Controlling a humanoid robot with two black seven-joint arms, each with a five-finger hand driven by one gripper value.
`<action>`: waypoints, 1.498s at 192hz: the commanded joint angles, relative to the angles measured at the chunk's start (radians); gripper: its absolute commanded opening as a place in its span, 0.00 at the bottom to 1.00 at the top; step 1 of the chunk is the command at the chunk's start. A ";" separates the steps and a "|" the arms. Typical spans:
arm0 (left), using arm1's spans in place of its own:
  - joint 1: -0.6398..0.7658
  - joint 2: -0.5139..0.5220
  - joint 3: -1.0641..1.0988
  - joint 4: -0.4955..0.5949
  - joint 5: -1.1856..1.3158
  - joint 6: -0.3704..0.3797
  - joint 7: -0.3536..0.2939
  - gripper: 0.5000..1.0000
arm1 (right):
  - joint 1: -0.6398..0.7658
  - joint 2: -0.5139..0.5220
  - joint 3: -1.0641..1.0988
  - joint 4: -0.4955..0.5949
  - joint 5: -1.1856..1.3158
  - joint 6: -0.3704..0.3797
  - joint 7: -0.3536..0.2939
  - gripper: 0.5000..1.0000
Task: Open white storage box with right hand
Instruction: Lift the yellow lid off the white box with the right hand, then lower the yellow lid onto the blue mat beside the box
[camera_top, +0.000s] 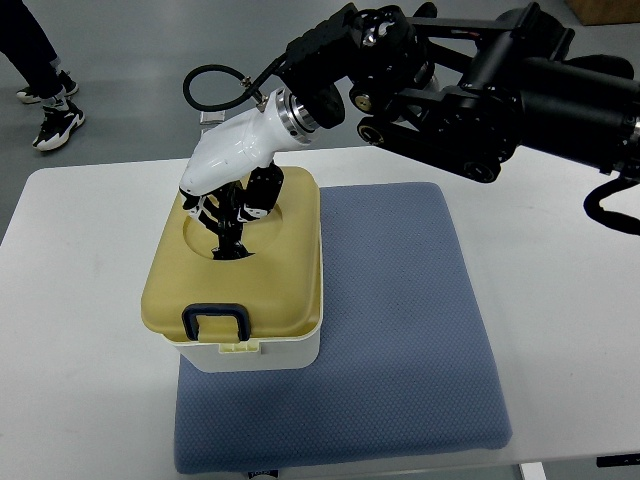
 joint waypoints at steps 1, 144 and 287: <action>0.000 0.000 0.000 0.000 0.000 0.000 0.000 1.00 | 0.022 -0.012 0.006 0.004 0.003 0.009 0.002 0.00; 0.000 0.000 0.000 0.000 0.000 0.000 0.000 1.00 | 0.110 -0.320 0.154 0.053 0.021 0.049 0.046 0.00; 0.000 0.000 0.000 0.000 0.000 0.000 0.000 1.00 | -0.113 -0.541 -0.089 0.027 0.004 -0.289 0.046 0.00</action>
